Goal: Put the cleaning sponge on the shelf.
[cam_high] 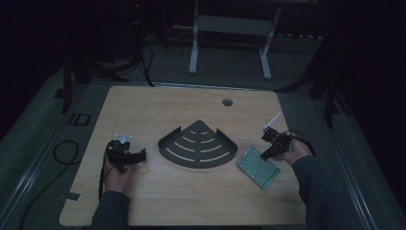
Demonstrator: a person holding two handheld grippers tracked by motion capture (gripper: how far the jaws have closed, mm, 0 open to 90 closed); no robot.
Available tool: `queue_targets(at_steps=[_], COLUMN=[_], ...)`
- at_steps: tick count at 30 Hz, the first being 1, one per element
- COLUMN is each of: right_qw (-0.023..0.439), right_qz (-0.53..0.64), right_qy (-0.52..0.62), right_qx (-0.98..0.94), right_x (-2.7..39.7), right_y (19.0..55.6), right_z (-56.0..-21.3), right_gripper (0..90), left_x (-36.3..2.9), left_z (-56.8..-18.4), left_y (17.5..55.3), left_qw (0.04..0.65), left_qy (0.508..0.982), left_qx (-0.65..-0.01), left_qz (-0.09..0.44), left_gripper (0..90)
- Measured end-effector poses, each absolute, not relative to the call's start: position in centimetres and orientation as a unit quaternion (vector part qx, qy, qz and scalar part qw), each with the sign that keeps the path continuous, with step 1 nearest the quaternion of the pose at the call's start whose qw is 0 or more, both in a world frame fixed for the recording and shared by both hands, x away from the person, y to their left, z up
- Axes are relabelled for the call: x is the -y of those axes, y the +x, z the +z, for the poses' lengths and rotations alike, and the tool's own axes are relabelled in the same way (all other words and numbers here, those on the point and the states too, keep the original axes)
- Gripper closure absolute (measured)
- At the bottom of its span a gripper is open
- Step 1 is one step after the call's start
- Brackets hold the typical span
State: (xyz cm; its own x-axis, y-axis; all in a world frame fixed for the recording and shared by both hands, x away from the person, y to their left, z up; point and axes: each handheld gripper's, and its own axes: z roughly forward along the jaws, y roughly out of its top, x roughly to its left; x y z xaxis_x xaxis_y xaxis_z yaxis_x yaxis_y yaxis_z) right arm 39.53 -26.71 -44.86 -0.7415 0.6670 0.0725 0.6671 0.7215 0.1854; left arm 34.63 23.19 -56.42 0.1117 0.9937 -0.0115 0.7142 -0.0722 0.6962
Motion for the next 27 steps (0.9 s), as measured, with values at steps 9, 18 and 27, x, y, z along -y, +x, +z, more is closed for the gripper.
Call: queue_targets(at_steps=[9,18,27], right_qw=[-0.016,-0.023,-0.032], right_qz=[-0.096,-0.095,-0.098], right_qy=[-0.357,-0.356,-0.356], right_qx=[0.929,0.929,0.929], right_x=[26.4,26.2,25.8], right_y=[39.8,40.4,41.1], right_z=[-43.5,-42.4,-41.0], right_gripper=[90.0,89.9,90.0], left_x=[-23.2,-23.2,-23.2], left_z=[-56.4,-56.4,-56.4], left_y=[34.6,34.6,34.6], left_qw=[0.283,0.284,0.283], left_qy=[0.69,0.69,0.69], left_qx=[-0.619,-0.619,-0.619], left_qz=[0.246,0.246,0.246], left_gripper=[6.5,6.5,6.5])
